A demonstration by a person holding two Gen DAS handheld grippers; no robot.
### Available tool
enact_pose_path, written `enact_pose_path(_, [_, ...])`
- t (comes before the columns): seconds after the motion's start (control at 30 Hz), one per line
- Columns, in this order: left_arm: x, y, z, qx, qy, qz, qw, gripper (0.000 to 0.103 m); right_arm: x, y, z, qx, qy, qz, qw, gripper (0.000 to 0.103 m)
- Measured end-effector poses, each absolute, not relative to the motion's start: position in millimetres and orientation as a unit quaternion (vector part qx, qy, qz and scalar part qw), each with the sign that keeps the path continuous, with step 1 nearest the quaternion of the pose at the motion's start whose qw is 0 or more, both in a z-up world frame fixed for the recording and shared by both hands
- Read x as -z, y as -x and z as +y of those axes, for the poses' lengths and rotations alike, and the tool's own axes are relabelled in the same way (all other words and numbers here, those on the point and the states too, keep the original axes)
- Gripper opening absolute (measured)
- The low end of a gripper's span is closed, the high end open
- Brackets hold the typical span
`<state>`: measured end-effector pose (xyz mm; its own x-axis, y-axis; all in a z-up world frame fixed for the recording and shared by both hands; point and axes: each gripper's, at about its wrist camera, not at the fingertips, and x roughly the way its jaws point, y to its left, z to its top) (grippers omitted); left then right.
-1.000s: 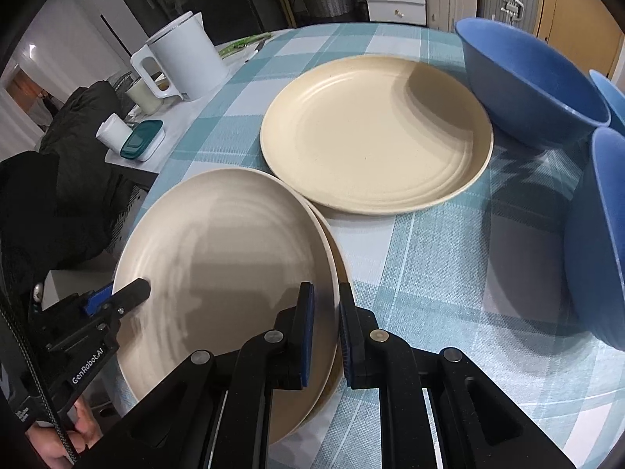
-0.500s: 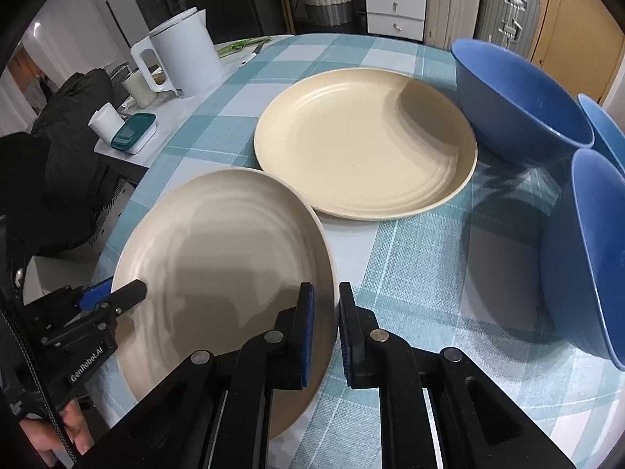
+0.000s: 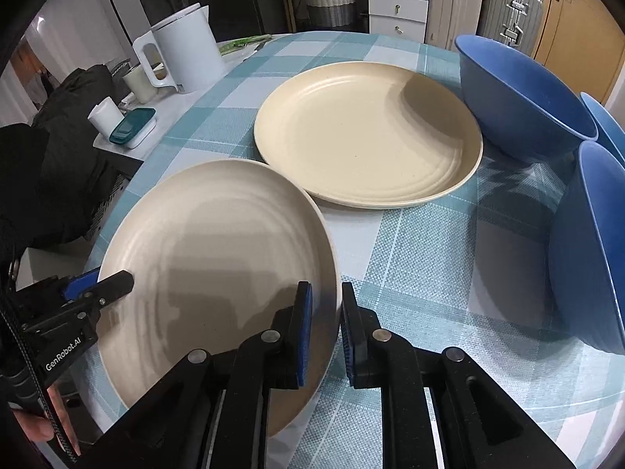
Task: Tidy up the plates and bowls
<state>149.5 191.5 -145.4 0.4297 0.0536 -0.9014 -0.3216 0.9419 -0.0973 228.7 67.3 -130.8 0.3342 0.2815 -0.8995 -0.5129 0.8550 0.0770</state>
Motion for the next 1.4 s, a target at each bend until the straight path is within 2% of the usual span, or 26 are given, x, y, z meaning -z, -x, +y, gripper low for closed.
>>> enact_pose_path(0.2, [145.9, -147.5, 193.1, -0.11, 0.138, 0.522, 0.834, 0.025, 134.4, -238.0, 47.0, -0.268, 0.028, 0.543, 0.795, 0.014])
enact_pose_path(0.33, [148.1, -147.6, 196.0, -0.107, 0.154, 0.525, 0.83, 0.035, 142.5, -241.6, 41.1, -0.277, -0.008, 0.559, 0.782, 0.014])
enact_pose_path(0.53, [148.6, -148.0, 186.3, -0.094, 0.14, 0.522, 0.836, 0.035, 145.3, -240.2, 42.6, -0.282, -0.018, 0.56, 0.779, 0.017])
enact_pose_path(1.2, [147.7, -122.6, 188.7, -0.091, 0.146, 0.519, 0.837, 0.034, 145.1, -212.4, 47.1, -0.301, 0.008, 0.564, 0.769, 0.018])
enact_pose_path(1.3, [149.4, -121.7, 193.8, -0.093, 0.162, 0.518, 0.834, 0.041, 139.3, -208.6, 46.7, -0.293, 0.039, 0.54, 0.788, 0.018])
enact_pose_path(1.33, [150.0, -122.2, 196.8, -0.099, 0.168, 0.519, 0.832, 0.049, 135.0, -206.8, 45.7, -0.291, 0.051, 0.527, 0.797, 0.018])
enact_pose_path(1.4, [149.6, -119.2, 205.6, -0.109, 0.181, 0.515, 0.831, 0.049, 124.1, -203.6, 42.4, -0.292, 0.063, 0.503, 0.811, 0.018])
